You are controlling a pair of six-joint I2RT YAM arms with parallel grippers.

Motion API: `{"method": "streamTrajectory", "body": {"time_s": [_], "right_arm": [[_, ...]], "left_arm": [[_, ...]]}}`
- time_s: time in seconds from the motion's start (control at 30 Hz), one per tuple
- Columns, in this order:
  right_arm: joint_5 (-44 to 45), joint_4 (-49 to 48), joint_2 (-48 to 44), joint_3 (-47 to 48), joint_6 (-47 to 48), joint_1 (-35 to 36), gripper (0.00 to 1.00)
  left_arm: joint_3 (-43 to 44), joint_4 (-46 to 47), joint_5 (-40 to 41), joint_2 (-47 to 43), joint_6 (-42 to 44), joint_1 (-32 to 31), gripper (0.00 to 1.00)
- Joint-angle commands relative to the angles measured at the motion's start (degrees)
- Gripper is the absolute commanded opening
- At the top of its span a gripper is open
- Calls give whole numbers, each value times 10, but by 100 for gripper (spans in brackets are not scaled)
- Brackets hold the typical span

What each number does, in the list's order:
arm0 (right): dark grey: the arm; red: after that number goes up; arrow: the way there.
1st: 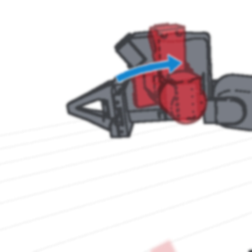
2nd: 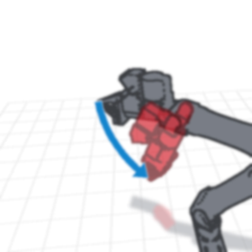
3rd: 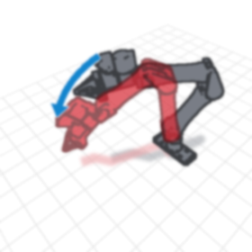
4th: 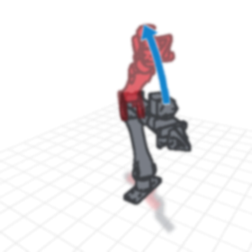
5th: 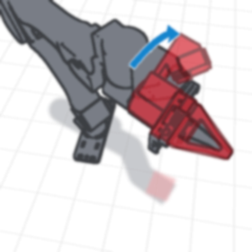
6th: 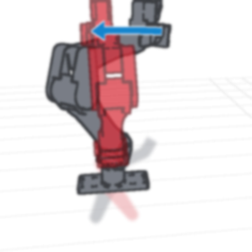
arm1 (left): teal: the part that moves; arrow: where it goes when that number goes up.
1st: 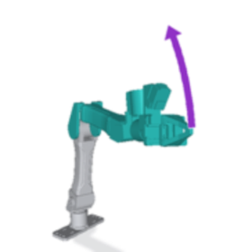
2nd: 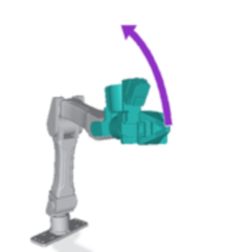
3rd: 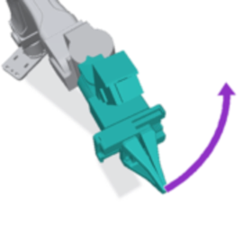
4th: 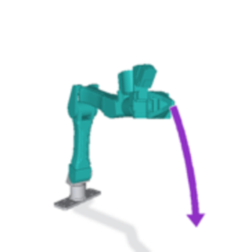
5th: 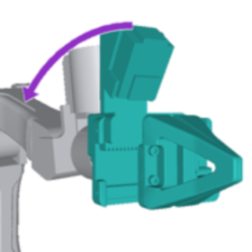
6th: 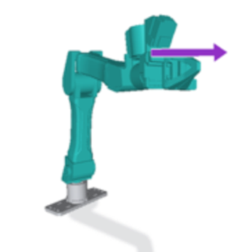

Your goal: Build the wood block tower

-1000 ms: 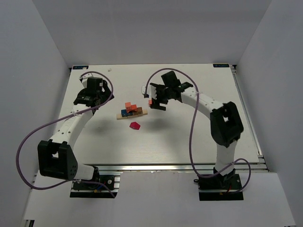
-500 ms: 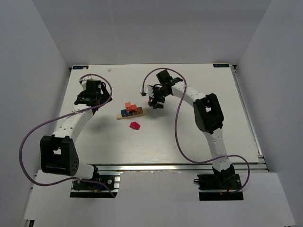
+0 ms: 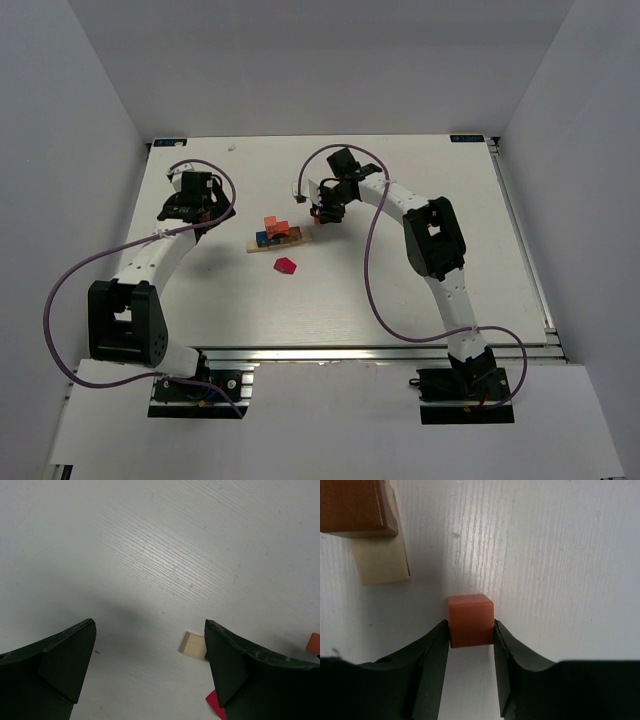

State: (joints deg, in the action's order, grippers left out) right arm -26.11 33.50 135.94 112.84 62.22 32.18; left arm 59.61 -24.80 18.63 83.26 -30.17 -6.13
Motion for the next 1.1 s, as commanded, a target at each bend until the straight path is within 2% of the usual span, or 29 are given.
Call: {"method": "streamTrajectory", "body": {"time_s": [0.0, 0.13, 0.23, 0.67, 1.07], "right_arm": [[-20, 17, 4, 30, 3, -4, 42], [-41, 29, -3, 30, 10, -3, 28], [-54, 38, -19, 25, 12, -3, 24], [-49, -34, -172, -79, -44, 22, 23], [-25, -23, -180, -65, -55, 81, 25]], "left_arm": [[0, 10, -4, -2, 6, 4, 98], [0, 11, -10, -4, 6, 5, 98], [-1, 11, -14, -6, 6, 5, 98], [-19, 19, -40, -32, 2, 5, 98], [-20, 21, -51, -28, 4, 5, 98]]}}
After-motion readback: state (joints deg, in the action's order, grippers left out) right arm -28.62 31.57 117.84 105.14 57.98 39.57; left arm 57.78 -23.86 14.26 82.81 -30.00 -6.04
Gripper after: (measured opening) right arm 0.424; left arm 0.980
